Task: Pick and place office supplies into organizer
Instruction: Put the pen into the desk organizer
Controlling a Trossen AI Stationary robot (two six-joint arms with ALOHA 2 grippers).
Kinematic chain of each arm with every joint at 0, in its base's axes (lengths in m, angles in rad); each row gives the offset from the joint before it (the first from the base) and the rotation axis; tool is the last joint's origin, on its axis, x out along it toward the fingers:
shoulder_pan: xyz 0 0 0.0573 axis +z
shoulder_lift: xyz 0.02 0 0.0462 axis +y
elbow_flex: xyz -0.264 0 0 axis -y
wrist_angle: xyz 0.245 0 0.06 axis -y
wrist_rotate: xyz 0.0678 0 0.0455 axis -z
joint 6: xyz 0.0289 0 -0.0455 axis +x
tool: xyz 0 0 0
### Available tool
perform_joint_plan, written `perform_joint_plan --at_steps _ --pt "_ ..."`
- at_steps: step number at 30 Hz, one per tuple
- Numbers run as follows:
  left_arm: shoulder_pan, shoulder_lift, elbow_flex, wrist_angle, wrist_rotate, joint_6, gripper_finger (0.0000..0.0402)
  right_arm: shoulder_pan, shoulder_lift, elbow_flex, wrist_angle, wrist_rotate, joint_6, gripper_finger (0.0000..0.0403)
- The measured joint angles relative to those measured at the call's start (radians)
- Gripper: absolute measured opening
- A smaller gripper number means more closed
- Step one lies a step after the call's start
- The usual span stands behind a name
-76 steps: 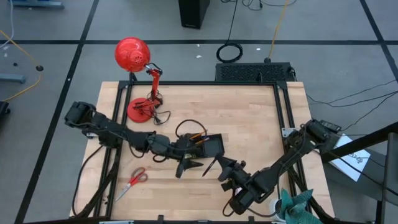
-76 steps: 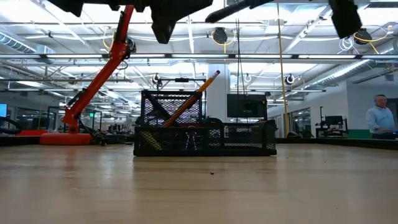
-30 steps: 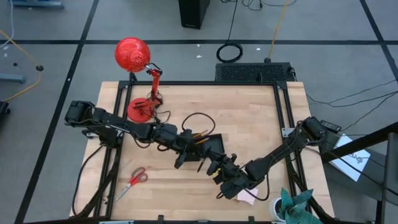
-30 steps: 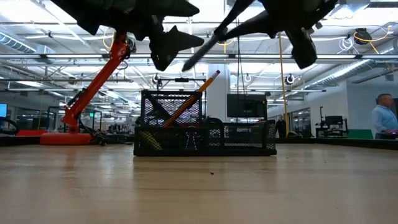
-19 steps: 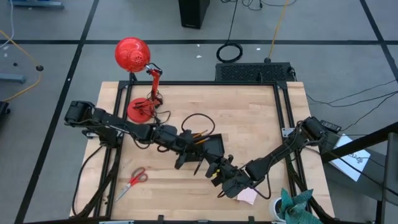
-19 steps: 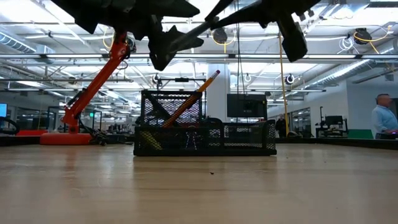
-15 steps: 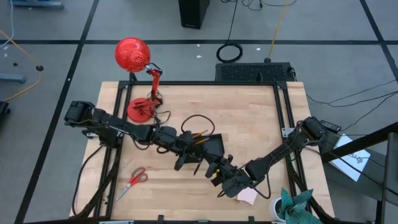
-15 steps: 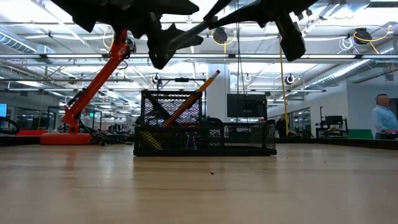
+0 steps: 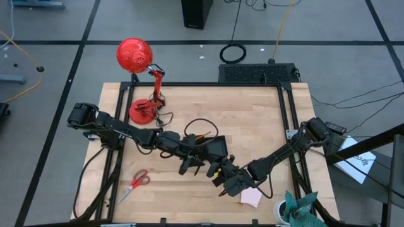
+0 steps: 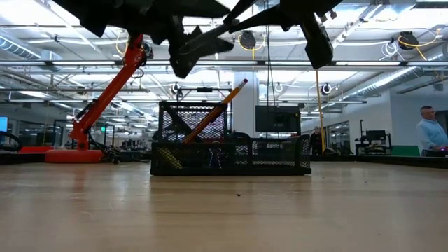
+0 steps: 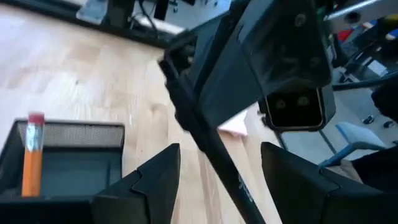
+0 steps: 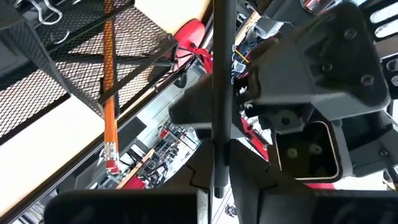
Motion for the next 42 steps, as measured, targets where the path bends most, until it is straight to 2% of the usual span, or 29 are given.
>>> perform_joint_plan --at_steps 2,4,10,12,17,21,35,42 --pt "0.000 -0.002 0.001 0.014 0.000 0.022 0.0216 0.000 0.000 0.000 0.005 0.000 0.000 0.0023" --pt "0.000 -0.002 0.001 0.008 -0.001 0.039 0.0188 0.000 0.000 0.000 0.007 0.000 0.000 0.0023" --pt "0.001 -0.001 0.000 -0.006 0.002 0.057 0.0044 0.002 0.000 0.000 0.009 0.001 -0.008 0.0023" --pt "0.001 -0.001 -0.002 -0.012 -0.001 0.087 0.0020 0.004 0.000 0.000 0.007 0.001 -0.006 0.0023" --pt "-0.009 -0.002 -0.001 -0.031 -0.021 0.185 0.0030 0.012 0.000 0.000 0.015 -0.010 0.013 0.0022" --pt "-0.017 -0.002 0.001 -0.037 -0.032 0.215 0.0018 0.023 0.000 0.000 0.016 -0.012 0.059 0.0021" --pt "-0.024 -0.002 0.001 -0.050 -0.042 0.217 0.0018 0.055 0.000 0.000 0.023 0.003 0.085 0.0021" --pt "-0.023 -0.002 0.001 -0.060 -0.047 0.231 0.0018 0.089 0.000 0.001 0.023 -0.033 0.122 0.0022"
